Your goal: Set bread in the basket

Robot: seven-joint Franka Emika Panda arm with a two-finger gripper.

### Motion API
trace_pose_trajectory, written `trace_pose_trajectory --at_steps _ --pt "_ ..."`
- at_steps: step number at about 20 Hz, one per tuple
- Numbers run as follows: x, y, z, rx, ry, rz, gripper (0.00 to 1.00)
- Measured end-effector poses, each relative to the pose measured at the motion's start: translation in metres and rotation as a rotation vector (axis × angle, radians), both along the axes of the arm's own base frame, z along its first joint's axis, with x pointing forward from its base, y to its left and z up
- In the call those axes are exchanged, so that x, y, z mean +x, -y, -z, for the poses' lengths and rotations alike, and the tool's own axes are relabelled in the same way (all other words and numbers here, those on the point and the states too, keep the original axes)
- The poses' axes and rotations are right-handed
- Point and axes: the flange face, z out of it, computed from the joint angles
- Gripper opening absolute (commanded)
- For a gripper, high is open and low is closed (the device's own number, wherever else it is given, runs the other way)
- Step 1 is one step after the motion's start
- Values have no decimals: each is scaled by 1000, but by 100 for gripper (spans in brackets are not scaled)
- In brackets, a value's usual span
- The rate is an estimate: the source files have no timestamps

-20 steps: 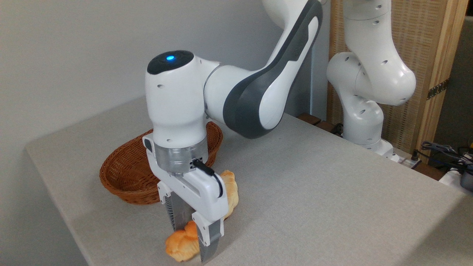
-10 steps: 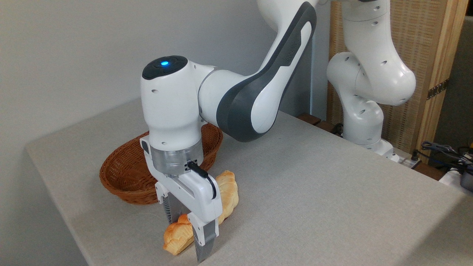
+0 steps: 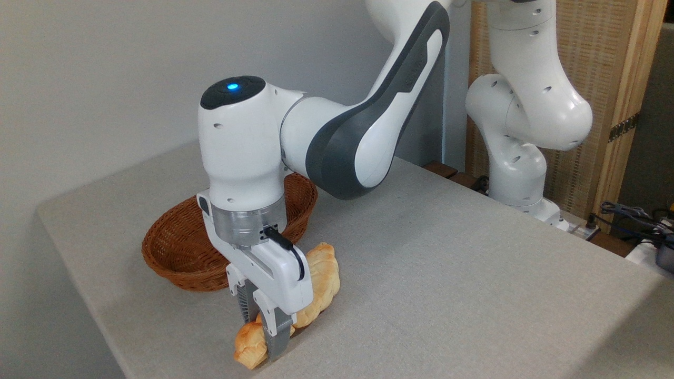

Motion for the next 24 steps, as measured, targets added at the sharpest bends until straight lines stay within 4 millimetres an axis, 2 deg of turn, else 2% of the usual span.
trace_pose_trajectory --at_steps 3,7,8,10,11,12,13,14,17,19,24 --pt "1 -4 -20 -5 41 -9 24" --pt "-5 4 -66 -96 122 -45 32" --pt "-8 12 -77 -120 140 -42 40" --pt "-13 38 -94 -172 162 -20 41" --pt "-15 54 -98 -191 162 -1 53" --pt "-17 73 -100 -207 156 18 89" --pt "-19 96 -98 -220 145 30 97" --pt "-22 112 -96 -230 134 28 100" --pt "-28 151 -85 -248 89 26 100" --pt "-32 161 -75 -247 42 39 100" --pt "-34 164 -55 -242 -29 46 100"
